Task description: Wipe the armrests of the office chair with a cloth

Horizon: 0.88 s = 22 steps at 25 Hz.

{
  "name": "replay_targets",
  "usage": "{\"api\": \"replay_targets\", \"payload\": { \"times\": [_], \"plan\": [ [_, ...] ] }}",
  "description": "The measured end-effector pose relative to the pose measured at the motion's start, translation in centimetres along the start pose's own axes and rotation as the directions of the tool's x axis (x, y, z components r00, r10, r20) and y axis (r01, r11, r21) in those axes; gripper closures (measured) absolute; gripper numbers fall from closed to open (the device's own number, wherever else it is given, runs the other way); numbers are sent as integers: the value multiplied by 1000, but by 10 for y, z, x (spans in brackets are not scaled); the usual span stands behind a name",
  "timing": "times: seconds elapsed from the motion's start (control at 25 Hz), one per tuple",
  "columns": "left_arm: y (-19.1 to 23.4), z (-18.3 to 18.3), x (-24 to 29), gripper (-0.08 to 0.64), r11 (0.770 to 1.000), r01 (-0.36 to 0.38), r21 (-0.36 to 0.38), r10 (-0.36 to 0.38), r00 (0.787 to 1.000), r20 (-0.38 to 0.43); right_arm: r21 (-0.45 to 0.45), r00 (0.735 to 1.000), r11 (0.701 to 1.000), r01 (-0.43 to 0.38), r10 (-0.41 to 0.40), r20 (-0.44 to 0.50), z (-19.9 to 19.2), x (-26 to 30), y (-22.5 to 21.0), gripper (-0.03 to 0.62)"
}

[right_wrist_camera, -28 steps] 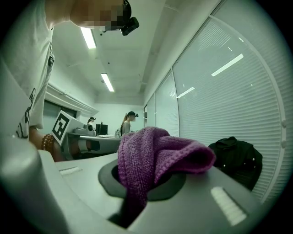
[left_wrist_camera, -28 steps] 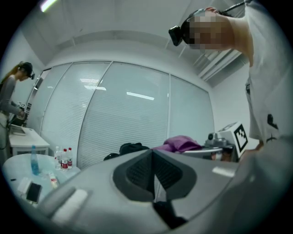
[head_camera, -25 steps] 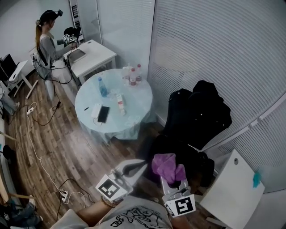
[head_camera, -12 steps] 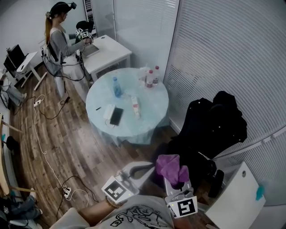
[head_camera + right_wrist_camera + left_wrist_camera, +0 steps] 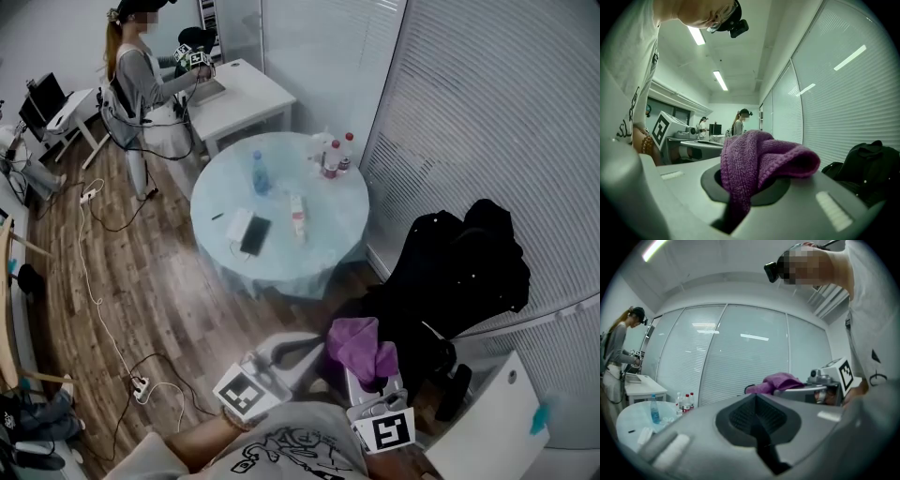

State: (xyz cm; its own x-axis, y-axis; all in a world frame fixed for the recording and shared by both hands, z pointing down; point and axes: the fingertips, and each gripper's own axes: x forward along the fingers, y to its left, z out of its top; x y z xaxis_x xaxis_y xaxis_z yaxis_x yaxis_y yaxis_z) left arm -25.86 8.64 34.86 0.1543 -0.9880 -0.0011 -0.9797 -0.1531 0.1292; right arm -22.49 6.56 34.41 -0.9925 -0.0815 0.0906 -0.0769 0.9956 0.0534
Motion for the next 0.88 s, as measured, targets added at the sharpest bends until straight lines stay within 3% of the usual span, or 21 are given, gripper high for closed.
{"api": "replay_targets", "payload": {
  "times": [0.28,0.72,0.88],
  "plan": [
    [-1,-12,11,560,1000,-19,-21,19,1000,-22,10,999,1000,-2,3,-46,-16,-3,-16,563],
    [-5,-65,27,560,996,-44,-76,37,995,-97,76,991,996,-43,52,-122,-67,-13,-21,563],
    [-3,-79,29,560,997,-47,-66,40,993,-115,78,988,996,-53,63,-141,-81,-13,-21,563]
  ]
}}
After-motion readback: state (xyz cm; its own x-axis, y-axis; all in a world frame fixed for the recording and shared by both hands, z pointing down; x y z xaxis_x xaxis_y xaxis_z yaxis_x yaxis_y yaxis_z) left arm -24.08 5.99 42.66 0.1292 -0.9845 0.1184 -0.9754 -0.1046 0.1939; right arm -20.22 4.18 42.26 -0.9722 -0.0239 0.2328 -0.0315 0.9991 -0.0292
